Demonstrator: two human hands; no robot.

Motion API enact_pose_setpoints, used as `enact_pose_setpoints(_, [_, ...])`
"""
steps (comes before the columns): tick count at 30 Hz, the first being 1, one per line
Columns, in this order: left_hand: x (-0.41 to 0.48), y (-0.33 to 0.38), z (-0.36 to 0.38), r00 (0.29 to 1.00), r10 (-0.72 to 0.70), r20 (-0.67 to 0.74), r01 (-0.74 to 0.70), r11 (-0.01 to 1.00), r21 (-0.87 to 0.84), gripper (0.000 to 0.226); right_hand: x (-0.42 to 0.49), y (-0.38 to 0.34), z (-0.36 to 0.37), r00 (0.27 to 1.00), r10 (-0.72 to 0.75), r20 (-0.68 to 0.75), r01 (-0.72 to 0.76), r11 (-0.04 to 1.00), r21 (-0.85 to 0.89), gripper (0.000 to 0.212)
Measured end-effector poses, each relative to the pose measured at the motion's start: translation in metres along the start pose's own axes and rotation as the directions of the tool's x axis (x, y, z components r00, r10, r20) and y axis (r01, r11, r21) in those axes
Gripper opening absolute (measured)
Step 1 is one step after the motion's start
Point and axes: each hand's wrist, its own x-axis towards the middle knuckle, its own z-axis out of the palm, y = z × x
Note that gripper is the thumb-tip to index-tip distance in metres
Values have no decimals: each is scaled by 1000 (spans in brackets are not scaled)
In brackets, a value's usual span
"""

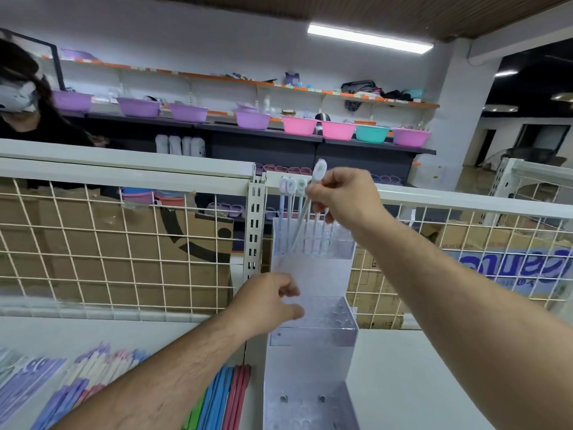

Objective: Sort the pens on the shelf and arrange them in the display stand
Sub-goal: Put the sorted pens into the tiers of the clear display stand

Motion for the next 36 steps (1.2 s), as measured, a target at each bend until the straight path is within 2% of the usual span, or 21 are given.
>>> enact_pose_setpoints(4, [-5,-6,-3,999,0,38,-1,999,48,27,19,-12,10,996,-30,-90,27,999,-36,15])
enact_pose_setpoints(9, [-6,-9,0,998,-43,56,43,999,-2,22,31,-7,28,993,-13,-114,0,993,-120,12])
enact_pose_setpoints(16, [-5,-11,0,998,-44,55,44,999,-9,23,33,2,42,997,9,-83,-23,985,-169,17])
enact_pose_setpoints(21, [-5,-12,0,997,-41,60,41,999,0,24,32,17,53,999,35,-30,-42,950,-311,17])
enact_pose_setpoints(26, [-4,-13,0,997,-54,63,55,998,-6,24,31,26,57,998,67,-15,-68,951,-301,10])
enact_pose_setpoints(32, [-2,-15,1,997,-45,65,45,999,-3,23,25,27,58,996,93,10,-87,956,-279,13])
enact_pose_setpoints(36, [-3,-18,3,998,-30,60,29,1000,6,21,15,30,55,994,105,-22,-107,963,-246,12])
